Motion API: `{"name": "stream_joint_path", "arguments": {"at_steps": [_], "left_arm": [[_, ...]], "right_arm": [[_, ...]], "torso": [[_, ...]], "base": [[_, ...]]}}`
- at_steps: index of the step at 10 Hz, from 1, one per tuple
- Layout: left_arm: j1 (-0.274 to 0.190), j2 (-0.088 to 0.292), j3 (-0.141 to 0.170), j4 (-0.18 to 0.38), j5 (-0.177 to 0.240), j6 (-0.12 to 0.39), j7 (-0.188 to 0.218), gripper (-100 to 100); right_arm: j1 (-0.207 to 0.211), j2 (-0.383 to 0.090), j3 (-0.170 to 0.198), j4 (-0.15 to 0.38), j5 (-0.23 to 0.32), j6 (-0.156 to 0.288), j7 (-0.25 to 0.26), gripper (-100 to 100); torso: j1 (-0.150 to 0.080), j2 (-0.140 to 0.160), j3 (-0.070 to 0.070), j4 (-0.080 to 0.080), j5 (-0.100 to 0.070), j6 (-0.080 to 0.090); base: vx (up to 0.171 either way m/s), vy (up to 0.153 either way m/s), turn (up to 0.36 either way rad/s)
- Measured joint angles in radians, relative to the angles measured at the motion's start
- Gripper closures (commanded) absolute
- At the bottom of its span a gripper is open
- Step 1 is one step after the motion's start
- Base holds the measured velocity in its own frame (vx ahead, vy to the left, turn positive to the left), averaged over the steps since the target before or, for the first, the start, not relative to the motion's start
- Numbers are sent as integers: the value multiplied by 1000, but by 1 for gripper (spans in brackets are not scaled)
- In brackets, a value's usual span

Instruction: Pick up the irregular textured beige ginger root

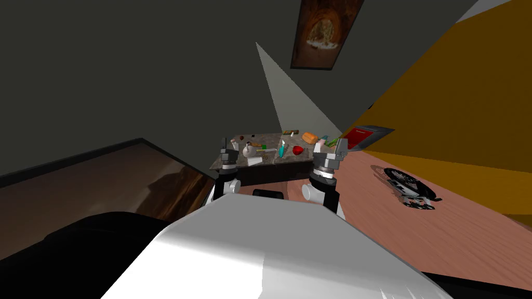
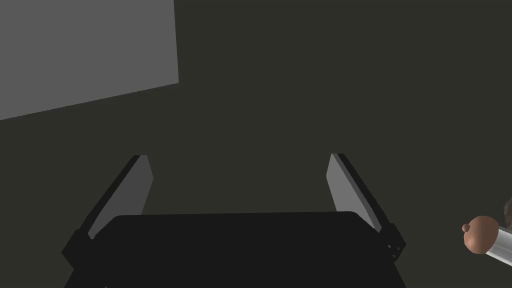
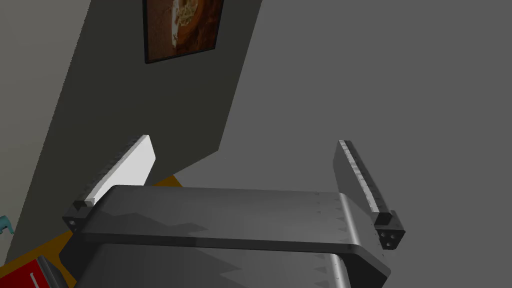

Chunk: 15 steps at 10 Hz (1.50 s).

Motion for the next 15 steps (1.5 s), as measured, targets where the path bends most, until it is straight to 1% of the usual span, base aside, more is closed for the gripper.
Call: {"name": "stream_joint_path", "arguments": {"at_steps": [2, 4, 5, 7, 8, 10, 11, 15], "left_arm": [[-14, 56, 16, 9, 19, 33, -11, -100], [-31, 113, 24, 28, 38, 73, -35, -100], [-26, 145, 27, 32, 51, 91, -46, -100], [-49, 193, 34, 53, 68, 126, -62, -100], [-64, 220, 38, 65, 82, 156, -76, -100], [-71, 278, 47, 77, 105, 193, -91, -100], [-78, 303, 50, 86, 113, 205, -95, -100], [-116, 404, 54, 122, 156, 286, -130, -100]], "right_arm": [[0, 0, 0, 0, 0, 0, 0, 0], [0, 0, 0, 0, 0, 0, 0, 0], [0, 0, 0, 0, 0, 0, 0, 0], [0, 0, 0, 0, 0, 0, 0, 0], [0, 0, 0, 0, 0, 0, 0, 0], [0, 0, 0, 0, 0, 0, 0, 0], [0, 0, 0, 0, 0, 0, 0, 0], [0, 0, 0, 0, 0, 0, 0, 0]], "torso": [[-1, 1, 1, 0, 0, 0], [-1, 1, 1, 0, 0, 0], [-1, 1, 1, 0, 0, 0], [-1, 1, 1, 0, 0, 0], [-1, 1, 1, 0, 0, 0], [-1, 1, 1, 0, 0, 0], [0, 1, 0, 0, 0, 0], [0, 1, 0, 0, 0, 0]], "base": [[-19, -18, -156], [-20, -22, -195], [-14, -15, -63], [-17, -19, -184], [-12, -16, -80], [-12, -13, -120], [-13, -17, -176], [-9, -14, -134]]}}
